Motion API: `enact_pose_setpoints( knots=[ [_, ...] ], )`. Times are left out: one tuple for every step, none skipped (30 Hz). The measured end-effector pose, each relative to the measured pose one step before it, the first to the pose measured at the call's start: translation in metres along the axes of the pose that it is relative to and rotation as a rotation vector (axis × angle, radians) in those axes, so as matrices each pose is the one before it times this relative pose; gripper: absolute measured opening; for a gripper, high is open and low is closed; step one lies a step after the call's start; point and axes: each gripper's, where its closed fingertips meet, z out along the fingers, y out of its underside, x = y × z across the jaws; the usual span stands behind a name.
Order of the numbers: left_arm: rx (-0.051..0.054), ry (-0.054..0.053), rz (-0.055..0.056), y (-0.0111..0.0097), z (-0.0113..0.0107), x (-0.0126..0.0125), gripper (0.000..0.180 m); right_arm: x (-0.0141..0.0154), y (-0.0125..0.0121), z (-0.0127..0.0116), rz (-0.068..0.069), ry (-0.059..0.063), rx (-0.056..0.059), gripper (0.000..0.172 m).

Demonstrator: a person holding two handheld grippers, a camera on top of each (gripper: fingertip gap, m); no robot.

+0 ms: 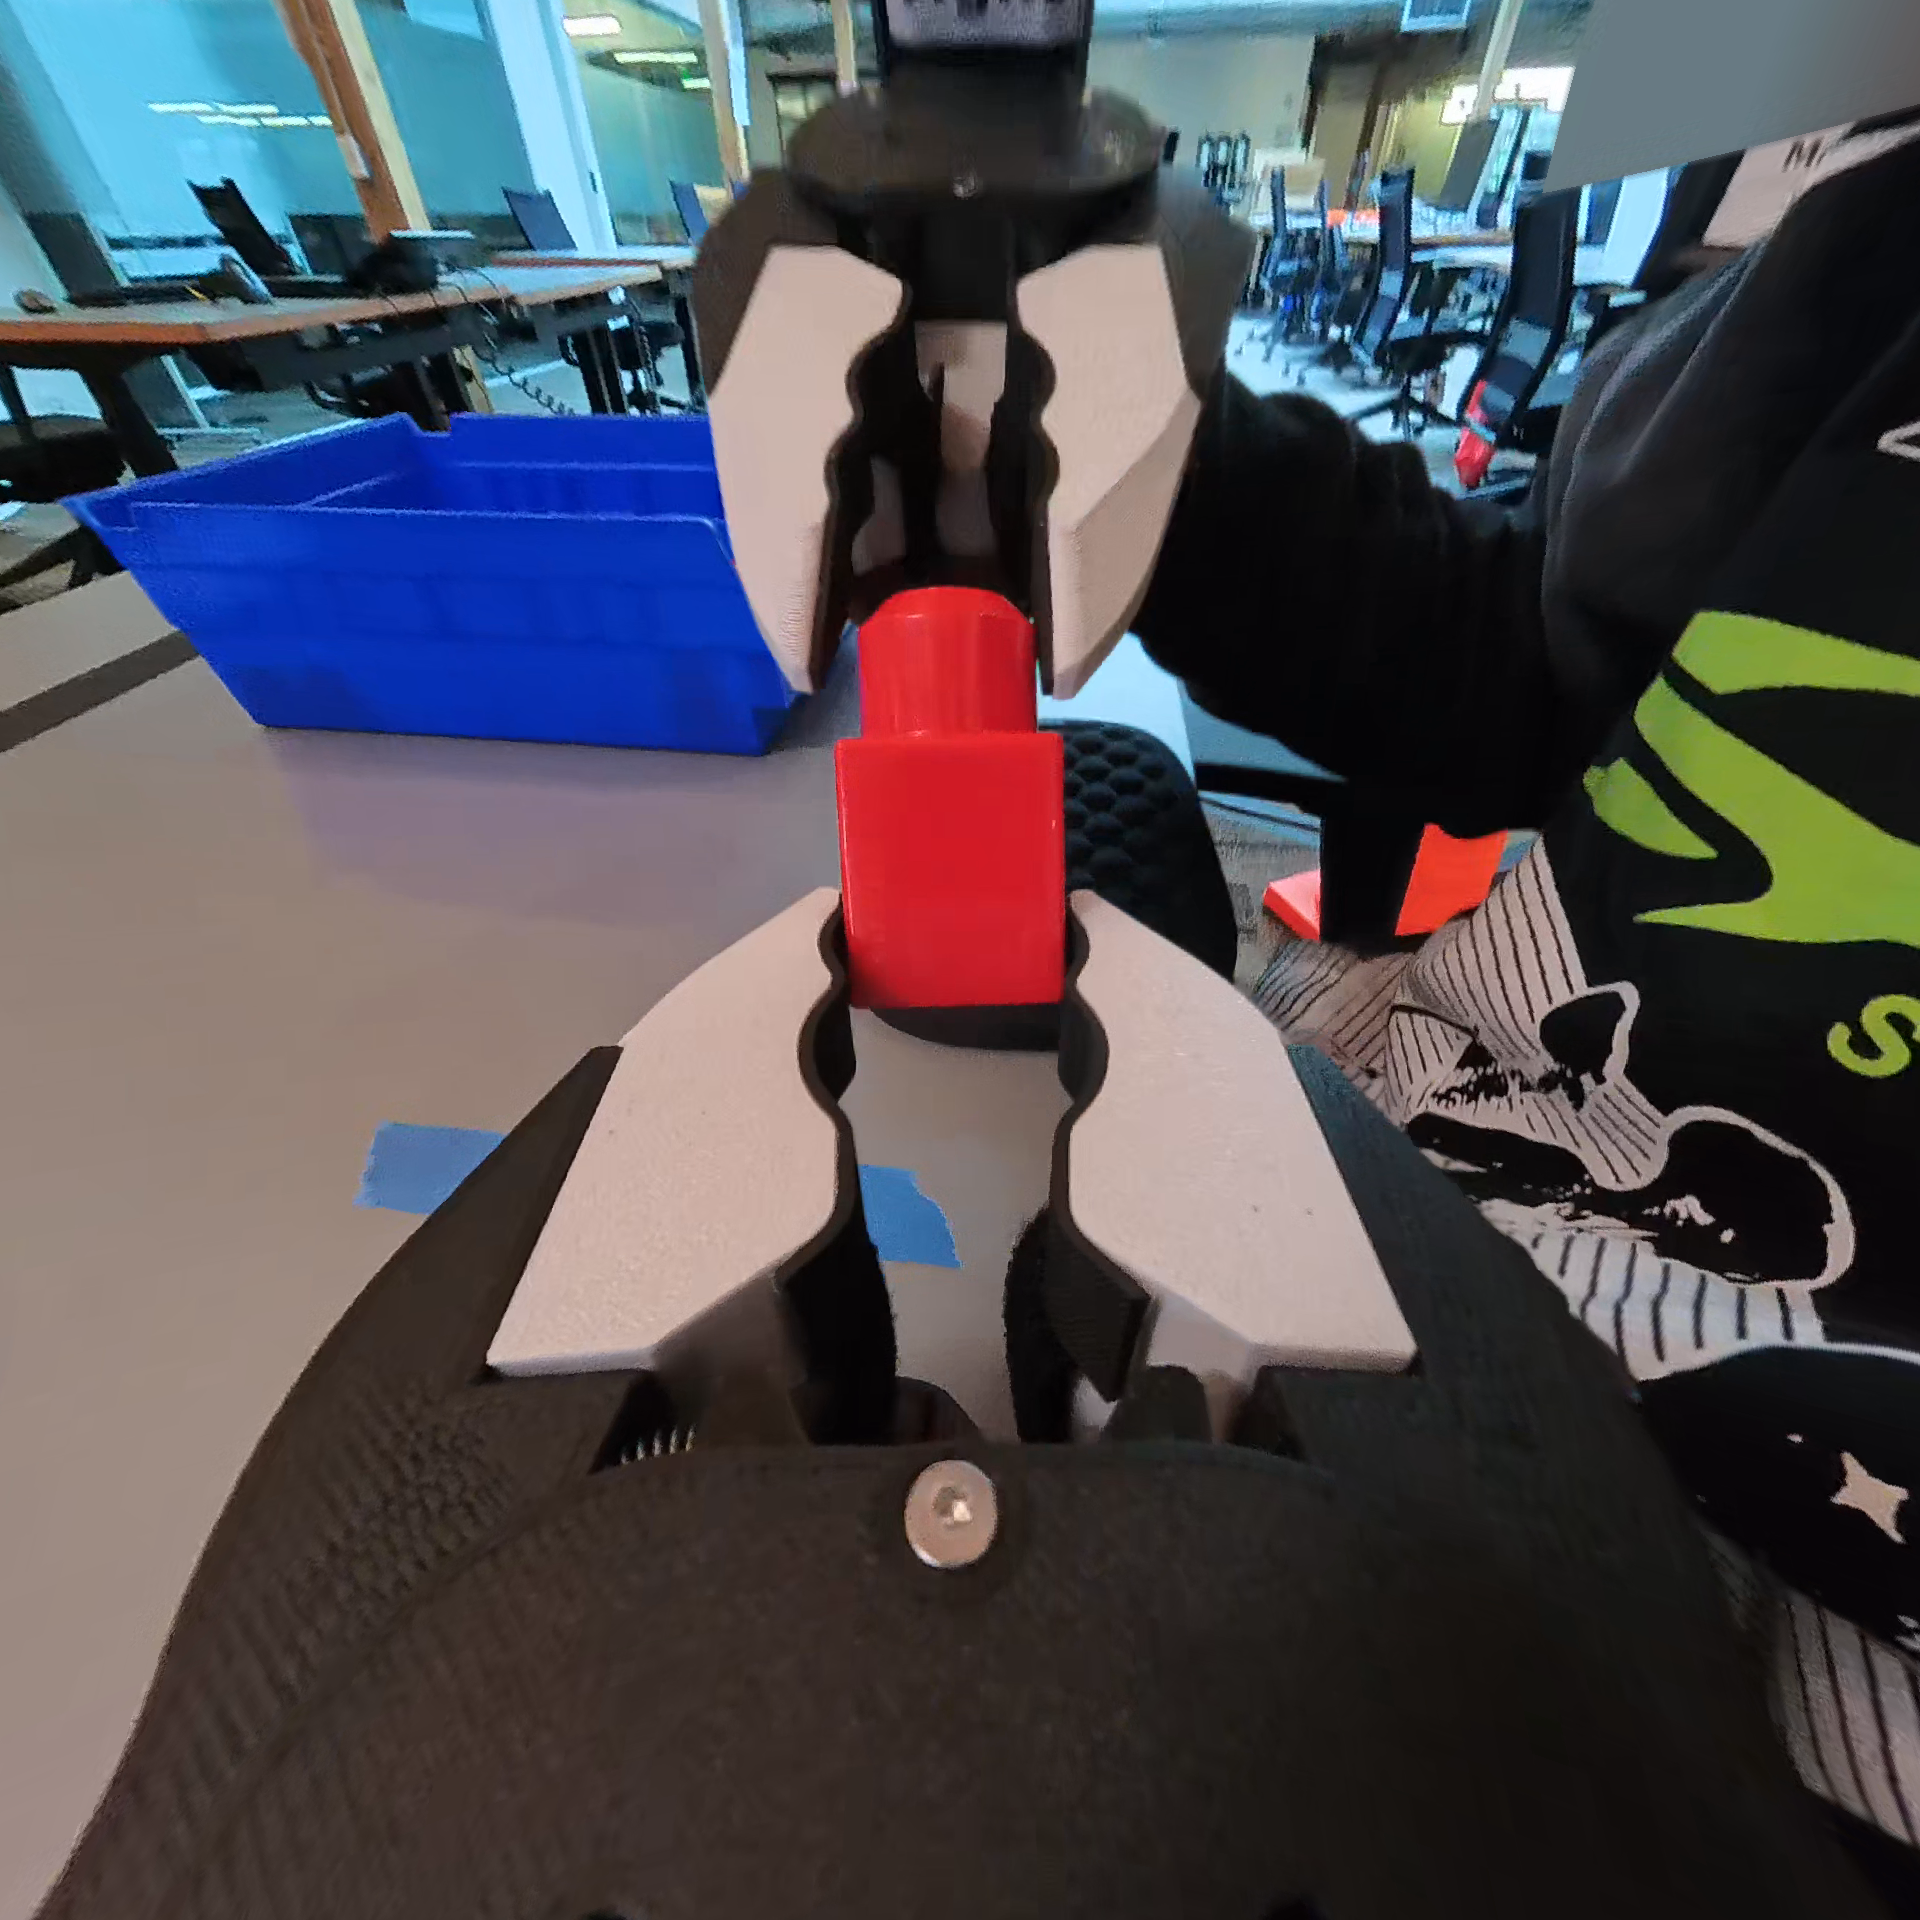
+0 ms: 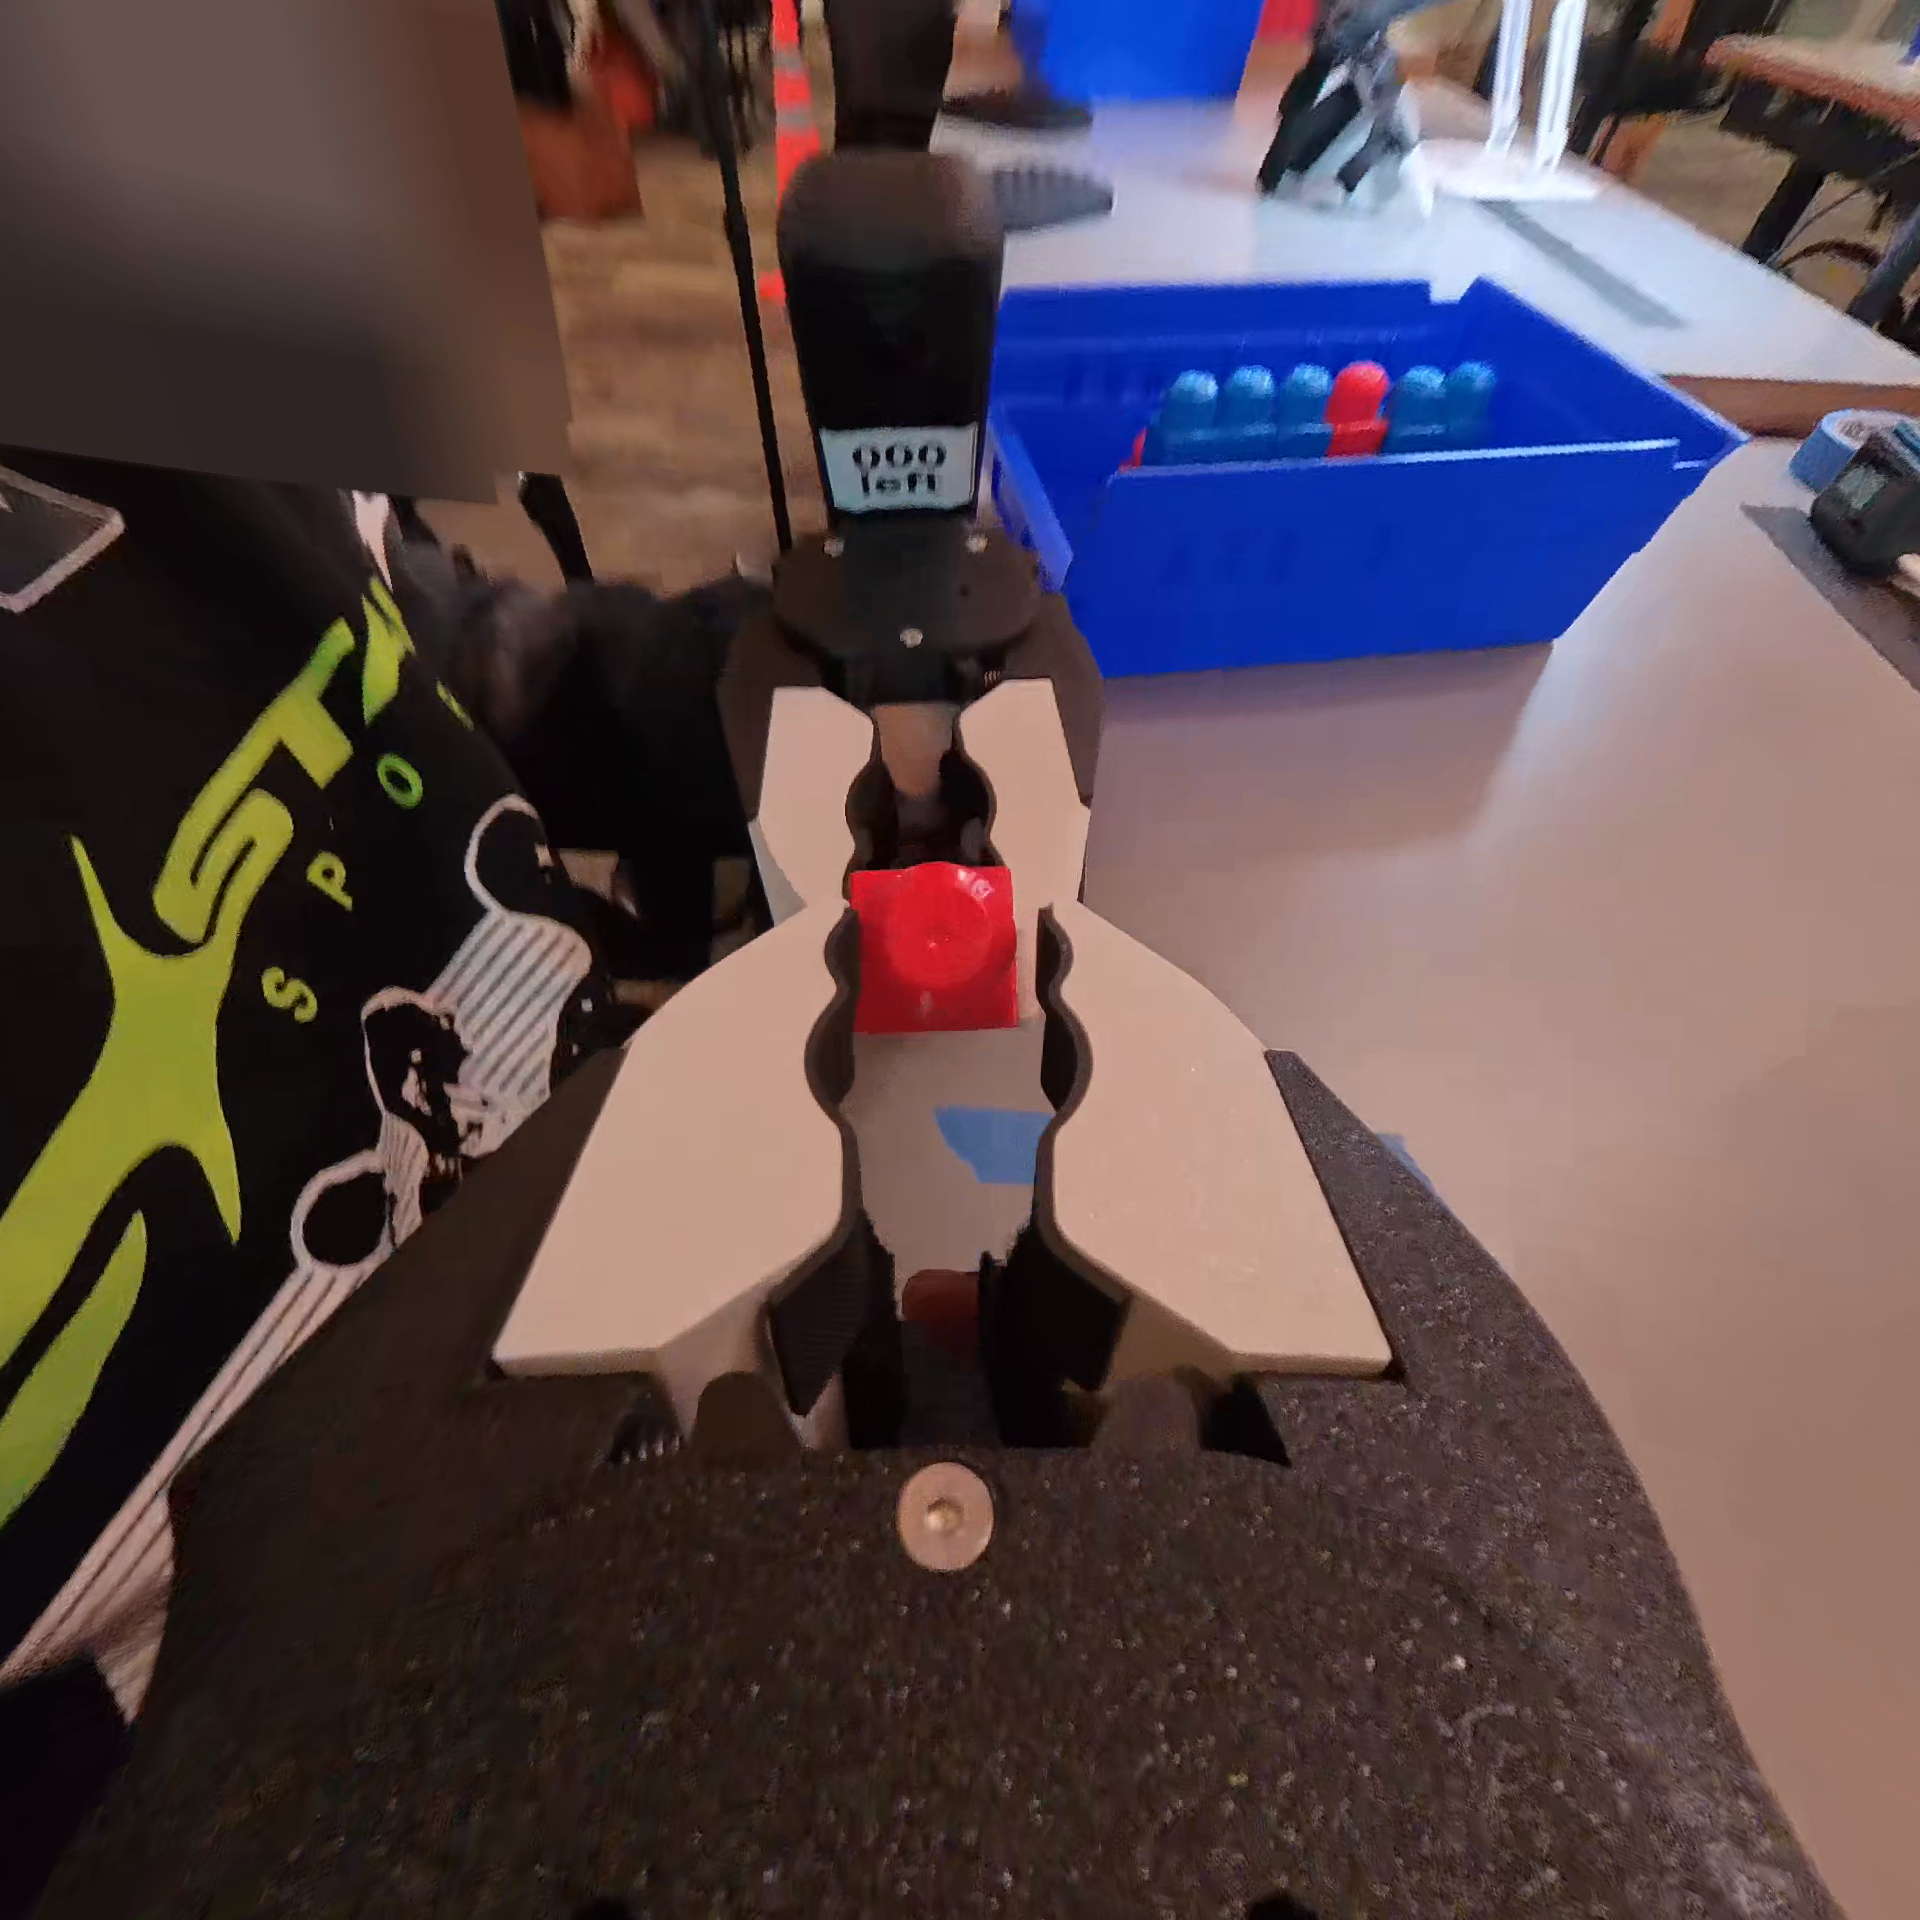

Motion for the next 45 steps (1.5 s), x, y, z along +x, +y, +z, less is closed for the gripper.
enact_pose_setpoints(
  knots=[
    [-0.0128, 0.0034, 0.0085, 0.00152, 0.00102, 0.00111, 0.036, -0.00237, 0.00303, -0.00043, -0.0155, -0.0104, -0.037, 0.031],
    [-0.0093, 0.0044, 0.0038, 0.00125, 0.00071, 0.00095, 0.036, -0.00216, 0.00268, -0.00014, -0.0075, -0.0114, -0.0321, 0.029],
    [-0.0069, 0.0037, 0.0009, 0.00091, 0.00051, 0.00044, 0.036, -0.00071, 0.00181, -0.00004, -0.0058, 0.0001, -0.0218, 0.029],
    [-0.0034, 0.0033, 0.0005, 0.00036, 0.00015, 0.00047, 0.036, -0.00041, 0.00056, -0.00006, -0.0061, 0.0049, -0.009, 0.029],
    [-0.0017, 0.0024, 0.0019, 0.00027, 0.00012, 0.0004, 0.036, -0.0005, 0.00015, 0.00005, -0.0067, 0.0077, -0.0021, 0.029],
    [0.0027, -0.0004, 0.002, -0.00029, -0.00015, 0.00008, 0.036, -0.0002, -0.00042, -0.00009, -0.0048, 0.0133, 0.0043, 0.029],
    [0.0096, -0.0057, 0.0002, -0.00132, -0.00056, -0.00056, 0.036, 0.0002, -0.00038, -0.00063, 0.0017, 0.0195, 0.0078, 0.029],
    [0.0165, -0.0202, -0.0085, -0.00193, -0.00144, -0.00315, 0.037, 0.00137, 0.00059, -0.00179, 0.0086, 0.0313, 0.0047, 0.029],
    [0.0215, -0.0187, -0.0178, -0.00254, -0.00205, -0.00375, 0.039, 0.003, 0.00068, -0.00405, 0.0136, 0.0453, 0.0092, 0.029],
    [0.0271, -0.0072, -0.0216, -0.00319, -0.00247, -0.00275, 0.044, 0.00555, -0.00004, -0.0075, 0.0256, 0.0607, 0.018, 0.029],
    [0.0294, -0.0111, -0.024, -0.00353, -0.00268, -0.00345, 0.047, 0.00828, 0.00036, -0.01076, 0.0309, 0.0683, 0.0131, 0.029],
    [0.0281, -0.0163, -0.026, -0.00341, -0.00245, -0.00414, 0.05, 0.01105, 0.00175, -0.01311, 0.032, 0.0683, -0.0089, 0.029],
    [0.0248, -0.0143, -0.0227, -0.003, -0.00226, -0.00377, 0.052, 0.01489, 0.00311, -0.01611, 0.0289, 0.0794, -0.0335, 0.029],
    [0.0197, -0.007, -0.0196, -0.00249, -0.00176, -0.00248, 0.052, 0.02109, 0.0009, -0.01865, 0.035, 0.1081, -0.0159, 0.029],
    [0.0146, -0.0041, -0.0151, -0.0018, -0.00128, -0.00184, 0.052, 0.02316, -0.00123, -0.01924, 0.0415, 0.1043, 0.0004, 0.029],
    [0.0101, -0.0043, -0.0085, -0.00125, -0.00088, -0.00119, 0.052, 0.0247, -0.00059, -0.01801, 0.0429, 0.0988, -0.0001, 0.028],
    [0.0056, -0.0029, -0.0028, -0.00069, -0.0005, -0.00064, 0.052, 0.02822, 0.00197, -0.01599, 0.0443, 0.1119, -0.0113, 0.029],
    [0.0014, -0.0002, 0.001, -0.00016, -0.00009, 0.00002, 0.052, 0.03032, 0.00551, -0.01291, 0.0404, 0.1212, -0.0269, 0.029],
    [-0.0032, -0.0004, 0.0011, 0.00045, 0.00033, 0.00011, 0.052, 0.02985, 0.009, -0.00853, 0.0346, 0.1181, -0.042, 0.029],
    [-0.0052, -0.0004, -0.0002, 0.00067, 0.00054, -0.00017, 0.052, 0.02812, 0.01121, -0.00424, 0.0336, 0.111, -0.05, 0.028],
    [-0.0049, -0.0002, -0.0022, 0.00069, 0.00045, -0.0002, 0.052, 0.02371, 0.01191, -0.00003, 0.0322, 0.0925, -0.0503, 0.028],
    [-0.0035, 0.0002, -0.0047, 0.00045, 0.00037, -0.00044, 0.052, 0.01667, 0.0109, 0.00325, 0.0283, 0.0583, -0.0428, 0.028],
    [-0.0008, 0.0003, -0.0052, 0.00008, 0.00003, -0.00049, 0.052, 0.00969, 0.00883, 0.00557, 0.0252, 0.0256, -0.0324, 0.028],
    [0.003, -0.0013, -0.0039, -0.00036, -0.00027, -0.00045, 0.052, 0.00578, 0.00858, 0.00684, 0.0168, 0.0121, -0.039, 0.028],
    [0.0053, -0.0023, -0.0021, -0.00063, -0.00049, -0.00047, 0.052, 0.00496, 0.00881, 0.00687, 0.0009, 0.0186, -0.0481, 0.028],
    [0.0058, -0.0019, -0.0009, -0.00076, -0.00048, -0.00027, 0.051, 0.00629, 0.00816, 0.00639, -0.0085, 0.034, -0.046, 0.028],
    [0.0056, -0.0014, 0.0003, -0.00062, -0.00051, -0.00008, 0.051, 0.00514, 0.00596, 0.00628, -0.0036, 0.0295, -0.0331, 0.028],
    [0.0052, -0.0013, 0.002, -0.00063, -0.00043, 0.0, 0.051, 0.00173, 0.0051, 0.00637, 0.0031, 0.0071, -0.0284, 0.028],
    [0.0033, -0.0012, 0.0014, -0.0003, -0.00029, -0.00001, 0.051, -0.00009, 0.00525, 0.00632, 0.0033, -0.0026, -0.0292, 0.028],
    [0.0016, -0.0003, 0.0005, -0.0002, -0.00021, 0.00007, 0.051, 0.00084, 0.00562, 0.00608, 0.0, 0.0046, -0.032, 0.028],
    [0.0006, -0.0007, 0.0005, -0.00007, -0.00001, -0.00004, 0.051, 0.00178, 0.00548, 0.00592, -0.0015, 0.0113, -0.0305, 0.028],
    [0.0, -0.0005, 0.0, 0.0001, 0.0, -0.00008, 0.051, 0.00095, 0.00532, 0.00567, 0.0023, 0.0032, -0.0306, 0.028],
    [0.0004, -0.0002, -0.0007, -0.00007, 0.0, -0.00012, 0.051, -0.00014, 0.00524, 0.00497, 0.0041, -0.0067, -0.0301, 0.028],
    [0.0015, -0.0006, -0.0006, -0.0001, -0.00012, -0.00007, 0.051, -0.00075, 0.00413, 0.0042, 0.0018, -0.0104, -0.0225, 0.028],
    [0.0023, -0.0011, -0.0011, -0.00034, -0.00017, -0.00028, 0.051, -0.00056, 0.0029, 0.00309, -0.0007, -0.0079, -0.0152, 0.028],
    [0.003, -0.0007, -0.0019, -0.00034, -0.00021, -0.00024, 0.05, -0.00021, 0.00159, 0.00236, 0.0014, -0.0052, -0.0081, 0.028],
    [0.0027, -0.0003, -0.0028, -0.00033, -0.00026, -0.00026, 0.05, -0.00052, 0.00064, 0.00174, 0.0052, -0.0082, -0.0028, 0.028],
    [0.002, -0.0002, -0.0037, -0.00026, -0.00015, -0.00044, 0.05, -0.00071, 0.00045, 0.00163, 0.0073, -0.0103, -0.0016, 0.028],
    [0.0022, -0.0005, -0.0034, -0.00028, -0.00024, -0.00032, 0.05, -0.00001, 0.00075, 0.00143, 0.0063, -0.0053, -0.0035, 0.028],
    [0.0025, -0.0008, -0.0024, -0.0003, -0.00019, -0.00031, 0.05, 0.0005, 0.00058, 0.00146, 0.0045, 0.0, -0.0027, 0.028],
    [0.0024, -0.0009, -0.0014, -0.00026, -0.00016, -0.00025, 0.05, 0.00035, 0.00006, 0.00129, 0.0059, -0.0013, 0.0003, 0.028],
    [0.0016, -0.0005, -0.0008, -0.00023, -0.00005, -0.00011, 0.05, -0.00076, 0.00031, 0.00131, 0.0061, -0.0072, -0.0014, 0.028],
    [0.0007, -0.0002, -0.0009, -0.00003, -0.00006, -0.00017, 0.05, -0.00127, 0.00028, 0.00116, 0.0053, -0.01, -0.0018, 0.028],
    [0.0003, -0.0003, -0.0007, -0.00006, -0.00001, -0.00012, 0.05, -0.00155, 0.00027, 0.00124, 0.0046, -0.0106, -0.0023, 0.028],
    [0.0, -0.0002, -0.0006, -0.00001, 0.00006, -0.00007, 0.05, -0.00194, 0.00069, 0.00132, 0.0039, -0.0123, -0.0049, 0.028]
  ],
)
